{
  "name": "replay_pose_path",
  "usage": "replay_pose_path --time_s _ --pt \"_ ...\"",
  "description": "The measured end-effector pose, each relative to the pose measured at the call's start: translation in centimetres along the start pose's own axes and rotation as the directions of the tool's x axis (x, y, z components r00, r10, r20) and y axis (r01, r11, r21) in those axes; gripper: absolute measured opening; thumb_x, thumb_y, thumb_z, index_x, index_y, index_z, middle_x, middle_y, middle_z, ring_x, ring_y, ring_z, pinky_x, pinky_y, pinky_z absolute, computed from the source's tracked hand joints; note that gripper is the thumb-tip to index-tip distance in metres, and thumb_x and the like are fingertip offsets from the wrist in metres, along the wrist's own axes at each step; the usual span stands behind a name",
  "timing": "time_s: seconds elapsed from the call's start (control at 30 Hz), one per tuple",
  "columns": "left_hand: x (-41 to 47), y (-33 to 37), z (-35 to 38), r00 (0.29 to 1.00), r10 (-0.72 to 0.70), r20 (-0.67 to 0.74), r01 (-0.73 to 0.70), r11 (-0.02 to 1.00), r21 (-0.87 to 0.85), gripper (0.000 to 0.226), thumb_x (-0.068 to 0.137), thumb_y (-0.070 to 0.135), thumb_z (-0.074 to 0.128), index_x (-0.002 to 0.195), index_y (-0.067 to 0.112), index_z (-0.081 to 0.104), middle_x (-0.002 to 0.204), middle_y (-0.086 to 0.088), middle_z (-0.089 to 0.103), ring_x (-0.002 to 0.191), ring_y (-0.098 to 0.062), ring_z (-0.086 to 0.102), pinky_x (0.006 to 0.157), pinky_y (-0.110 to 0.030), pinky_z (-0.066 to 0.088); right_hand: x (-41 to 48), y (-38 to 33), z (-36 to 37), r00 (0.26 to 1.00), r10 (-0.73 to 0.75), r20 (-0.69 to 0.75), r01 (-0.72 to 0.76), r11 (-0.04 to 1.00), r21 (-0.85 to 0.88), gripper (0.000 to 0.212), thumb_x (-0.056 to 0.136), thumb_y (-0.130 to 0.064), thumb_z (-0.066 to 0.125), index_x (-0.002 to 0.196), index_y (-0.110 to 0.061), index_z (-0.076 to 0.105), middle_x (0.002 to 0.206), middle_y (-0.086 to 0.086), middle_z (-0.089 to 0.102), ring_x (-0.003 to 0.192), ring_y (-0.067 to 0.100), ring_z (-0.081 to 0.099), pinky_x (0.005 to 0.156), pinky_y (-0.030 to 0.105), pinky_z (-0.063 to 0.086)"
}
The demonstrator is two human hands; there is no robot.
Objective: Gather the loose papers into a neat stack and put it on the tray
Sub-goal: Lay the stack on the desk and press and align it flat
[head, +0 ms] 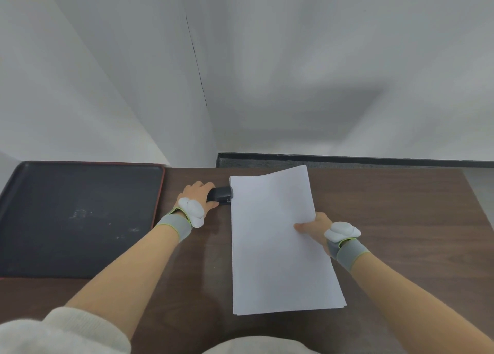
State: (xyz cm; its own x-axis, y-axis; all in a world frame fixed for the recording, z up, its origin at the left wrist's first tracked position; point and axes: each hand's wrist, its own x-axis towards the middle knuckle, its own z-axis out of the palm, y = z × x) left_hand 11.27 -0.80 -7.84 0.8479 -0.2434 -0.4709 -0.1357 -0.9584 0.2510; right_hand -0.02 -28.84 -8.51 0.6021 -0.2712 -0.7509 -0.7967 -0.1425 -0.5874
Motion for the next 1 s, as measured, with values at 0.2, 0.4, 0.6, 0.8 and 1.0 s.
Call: replay_pose_path --time_s 0.2,0.4,0.6,0.8,1.0 --pt "0.1 -0.2 0.2 1.000 -0.003 -0.012 0.003 1.000 -0.003 0.035 0.088 0.035 0.057 0.118 0.019 0.051 0.118 -0.010 0.054 0.104 -0.032 0.052 0.087 -0.040 0.048 -0.2 -0.2 -0.1 1.000 0.010 -0.012 -0.009 1.000 0.030 0.039 0.081 -0.003 0.067 0.119 0.003 0.058 0.112 0.021 0.066 0.095 0.036 0.064 0.078 0.036 0.048" --pt "-0.2 1.2 2.0 0.989 -0.090 -0.121 0.096 0.994 0.043 0.060 0.075 0.063 0.057 0.113 0.017 0.047 0.119 -0.006 0.050 0.108 -0.030 0.050 0.087 -0.042 0.043 -0.3 -0.4 0.0 1.000 0.019 -0.008 -0.019 0.997 0.072 0.039 0.080 -0.002 0.068 0.118 0.002 0.059 0.108 0.020 0.067 0.085 0.029 0.062 0.078 0.036 0.049" --pt "-0.1 3.0 3.7 0.963 -0.146 -0.227 0.162 0.985 0.053 0.061 0.077 0.063 0.051 0.116 0.016 0.046 0.124 -0.007 0.048 0.114 -0.030 0.046 0.095 -0.047 0.036 -0.7 -0.1 0.2 1.000 0.013 0.006 -0.013 0.999 0.035 0.037 0.082 -0.002 0.066 0.118 0.004 0.059 0.114 0.023 0.065 0.087 0.029 0.061 0.078 0.036 0.048" --pt "-0.1 3.1 3.6 0.951 -0.175 -0.254 0.187 0.982 0.027 0.063 0.075 0.064 0.054 0.114 0.015 0.048 0.123 -0.006 0.049 0.115 -0.029 0.046 0.100 -0.047 0.033 -1.1 -0.2 0.0 1.000 0.010 0.005 -0.010 1.000 0.006 0.036 0.083 -0.005 0.065 0.118 0.001 0.059 0.113 0.019 0.066 0.089 0.030 0.061 0.077 0.034 0.047" --pt "0.0 3.2 3.8 0.943 -0.196 -0.269 0.204 0.979 0.003 0.065 0.073 0.064 0.056 0.116 0.015 0.049 0.125 -0.007 0.048 0.119 -0.029 0.045 0.106 -0.050 0.030 -1.2 0.0 -0.2 1.000 0.012 -0.012 -0.012 1.000 0.001 0.033 0.083 -0.004 0.065 0.116 0.001 0.060 0.113 0.021 0.066 0.083 0.027 0.060 0.076 0.033 0.047"
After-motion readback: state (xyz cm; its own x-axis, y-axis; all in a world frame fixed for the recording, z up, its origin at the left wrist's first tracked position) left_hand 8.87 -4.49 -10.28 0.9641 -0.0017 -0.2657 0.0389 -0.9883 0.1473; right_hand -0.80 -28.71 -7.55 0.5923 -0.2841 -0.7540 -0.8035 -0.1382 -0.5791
